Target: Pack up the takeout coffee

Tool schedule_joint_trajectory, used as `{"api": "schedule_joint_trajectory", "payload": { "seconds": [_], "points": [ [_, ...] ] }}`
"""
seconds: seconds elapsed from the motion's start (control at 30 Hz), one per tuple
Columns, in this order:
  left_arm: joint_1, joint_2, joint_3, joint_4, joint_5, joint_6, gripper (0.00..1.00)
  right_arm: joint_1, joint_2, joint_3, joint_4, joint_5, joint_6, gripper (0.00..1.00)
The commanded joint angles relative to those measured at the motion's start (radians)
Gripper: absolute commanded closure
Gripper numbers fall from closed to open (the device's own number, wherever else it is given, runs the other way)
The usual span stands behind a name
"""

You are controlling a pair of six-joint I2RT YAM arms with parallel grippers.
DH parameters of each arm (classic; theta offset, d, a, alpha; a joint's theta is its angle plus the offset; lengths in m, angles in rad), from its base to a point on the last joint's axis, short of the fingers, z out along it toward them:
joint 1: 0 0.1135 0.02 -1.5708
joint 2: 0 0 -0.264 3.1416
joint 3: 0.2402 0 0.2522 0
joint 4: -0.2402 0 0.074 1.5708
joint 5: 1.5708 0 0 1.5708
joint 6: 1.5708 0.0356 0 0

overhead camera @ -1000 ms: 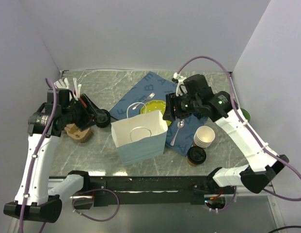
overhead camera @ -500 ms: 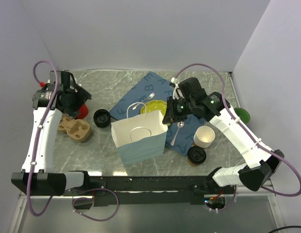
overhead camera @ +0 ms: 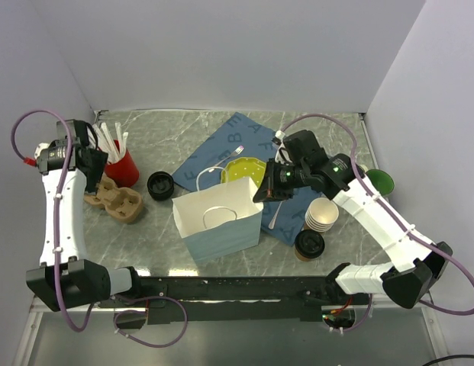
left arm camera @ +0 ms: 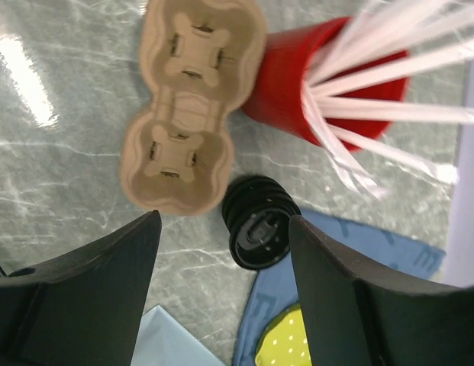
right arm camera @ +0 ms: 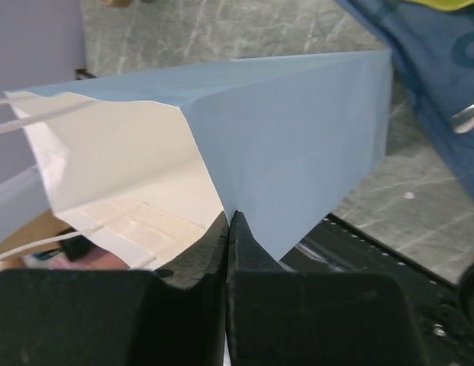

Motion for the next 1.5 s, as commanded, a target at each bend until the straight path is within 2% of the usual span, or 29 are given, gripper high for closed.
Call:
{"api": "schedule_joint_trajectory", "payload": {
  "seconds": [0.0, 0.13, 0.23, 0.3, 0.33, 0.37, 0.4, 0.43, 0.47, 0.5, 0.57, 0.73, 0.83, 0.97, 1.1, 1.47],
  "points": [
    [0.019, 0.000, -0.059, 0.005, -0.063, -0.097, 0.28, 0.010, -0.032, -0.033, 0.097, -0.072, 0.114, 1.00],
    [0.047, -0.025, -0.183, 0.109, -0.035, -0.073, 0.30, 0.013, -0.069, -0.095, 0.178, -0.100, 0.175, 0.97],
    [0.062, 0.009, -0.184, 0.096, -0.021, -0.085, 0.31, 0.013, -0.075, -0.057, 0.146, -0.071, 0.134, 0.74],
    [0.073, 0.024, -0.182, 0.126, -0.003, -0.115, 0.39, 0.013, -0.086, -0.034, 0.114, -0.029, 0.094, 0.68],
    [0.073, 0.023, -0.187, 0.170, 0.017, -0.080, 0.42, 0.013, -0.098, -0.015, 0.108, -0.017, 0.082, 0.60],
    [0.073, 0.015, -0.194, 0.235, 0.078, 0.039, 0.42, 0.013, -0.106, -0.004, 0.099, 0.001, 0.067, 0.57],
    [0.073, 0.014, -0.214, 0.279, 0.095, 0.074, 0.40, 0.015, -0.113, 0.006, 0.094, 0.027, 0.035, 0.56],
    [0.073, 0.017, -0.211, 0.257, 0.080, 0.059, 0.39, 0.013, -0.126, 0.031, 0.080, 0.044, 0.022, 0.54],
    [0.073, 0.035, -0.204, 0.225, 0.049, -0.019, 0.41, 0.013, -0.130, 0.045, 0.071, 0.061, 0.008, 0.54],
    [0.074, 0.043, -0.205, 0.211, 0.028, -0.035, 0.42, 0.013, -0.133, 0.058, 0.065, 0.095, -0.018, 0.54],
    [0.074, 0.063, -0.217, 0.247, 0.035, -0.012, 0.41, 0.013, -0.141, 0.101, 0.050, 0.117, -0.042, 0.54],
    [0.079, 0.100, -0.227, 0.234, -0.023, -0.073, 0.44, 0.013, -0.141, 0.176, 0.033, 0.160, -0.105, 0.54],
    [0.086, 0.129, -0.243, 0.319, -0.002, -0.030, 0.43, 0.013, -0.135, 0.197, 0.020, 0.170, -0.116, 0.55],
    [0.097, 0.231, -0.222, 0.315, 0.020, 0.000, 0.41, 0.013, -0.137, 0.187, 0.022, 0.181, -0.108, 0.55],
    [0.099, 0.265, -0.237, 0.356, 0.029, 0.013, 0.42, 0.012, -0.137, 0.178, 0.028, 0.195, -0.105, 0.55],
    [0.106, 0.356, -0.213, 0.307, 0.009, 0.056, 0.49, 0.013, -0.107, 0.195, 0.033, 0.229, -0.096, 0.55]
  ]
}}
